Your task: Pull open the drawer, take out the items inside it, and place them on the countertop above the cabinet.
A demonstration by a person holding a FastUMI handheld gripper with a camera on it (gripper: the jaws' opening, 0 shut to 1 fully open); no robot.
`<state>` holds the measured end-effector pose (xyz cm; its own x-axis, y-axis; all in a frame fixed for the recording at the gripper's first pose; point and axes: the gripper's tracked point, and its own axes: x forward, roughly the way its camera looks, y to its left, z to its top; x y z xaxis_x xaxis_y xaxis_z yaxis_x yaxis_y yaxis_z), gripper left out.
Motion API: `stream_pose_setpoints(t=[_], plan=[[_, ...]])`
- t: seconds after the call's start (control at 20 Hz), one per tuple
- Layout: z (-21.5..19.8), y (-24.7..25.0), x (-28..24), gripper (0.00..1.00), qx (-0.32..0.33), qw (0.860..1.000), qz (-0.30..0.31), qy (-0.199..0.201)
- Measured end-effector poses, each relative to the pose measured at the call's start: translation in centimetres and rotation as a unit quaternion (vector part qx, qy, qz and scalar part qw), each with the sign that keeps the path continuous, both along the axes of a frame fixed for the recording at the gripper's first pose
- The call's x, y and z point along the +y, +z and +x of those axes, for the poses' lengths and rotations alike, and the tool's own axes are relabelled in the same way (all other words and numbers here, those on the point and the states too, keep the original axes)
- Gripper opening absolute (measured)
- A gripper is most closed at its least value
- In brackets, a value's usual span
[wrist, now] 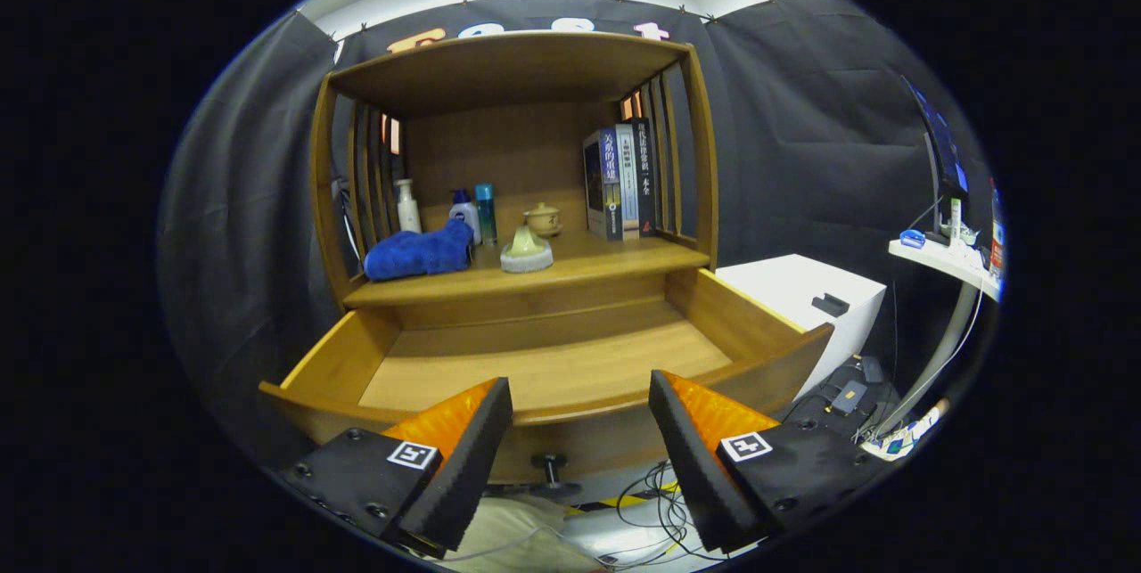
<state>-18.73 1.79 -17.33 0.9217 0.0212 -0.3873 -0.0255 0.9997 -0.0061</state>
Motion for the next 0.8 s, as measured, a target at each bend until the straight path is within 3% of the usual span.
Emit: stream_pose_setpoints(t=[0.35, 0.8], plan=[[-1.3, -3.4, 0.7, 1.0, 0.03, 0.999, -0.013, 0.019], [0.1, -3.3, 0.9, 0.98, 0.021, 0.999, -0.035, 0.027]])
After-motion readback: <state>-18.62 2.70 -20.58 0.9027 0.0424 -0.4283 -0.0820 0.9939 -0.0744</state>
